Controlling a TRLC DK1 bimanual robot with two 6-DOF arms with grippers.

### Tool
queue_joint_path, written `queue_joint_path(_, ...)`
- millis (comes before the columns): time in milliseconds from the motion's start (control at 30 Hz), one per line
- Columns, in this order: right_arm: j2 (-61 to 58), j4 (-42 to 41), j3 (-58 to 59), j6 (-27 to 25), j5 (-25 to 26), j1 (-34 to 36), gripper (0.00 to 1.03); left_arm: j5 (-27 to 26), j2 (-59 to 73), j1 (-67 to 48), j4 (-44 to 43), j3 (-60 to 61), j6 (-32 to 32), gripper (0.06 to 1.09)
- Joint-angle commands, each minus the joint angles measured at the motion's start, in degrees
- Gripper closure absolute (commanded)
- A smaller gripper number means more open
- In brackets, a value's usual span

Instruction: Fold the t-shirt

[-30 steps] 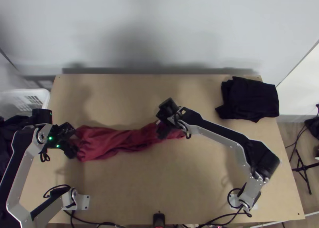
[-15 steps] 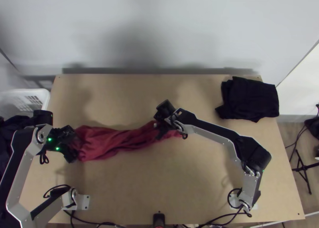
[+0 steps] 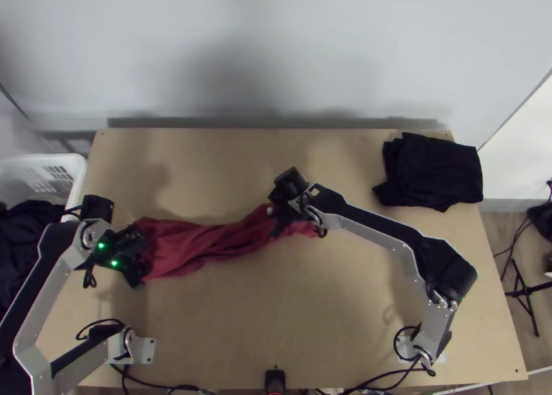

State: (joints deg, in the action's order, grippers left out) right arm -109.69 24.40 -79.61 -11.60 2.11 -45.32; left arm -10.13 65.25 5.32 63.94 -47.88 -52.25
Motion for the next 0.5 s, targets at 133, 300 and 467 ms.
queue_joint_path(133,4.13,0.21,1.3,-0.01,0.09,0.76,0.95,-1.3,-0.04,0.57,-8.13,5.69,0.83,1.04)
queue_joint_path(300,7.3,1.7,1.39,-0.18,0.0,1.55,0.95,-1.91,-0.39,2.76,-8.13,4.11,0.22,1.04)
queue_joint_path(467,12.48,4.16,-0.02,-0.18,-0.18,2.61,0.95,-5.87,1.28,11.46,-3.83,-8.64,0.83,1.04)
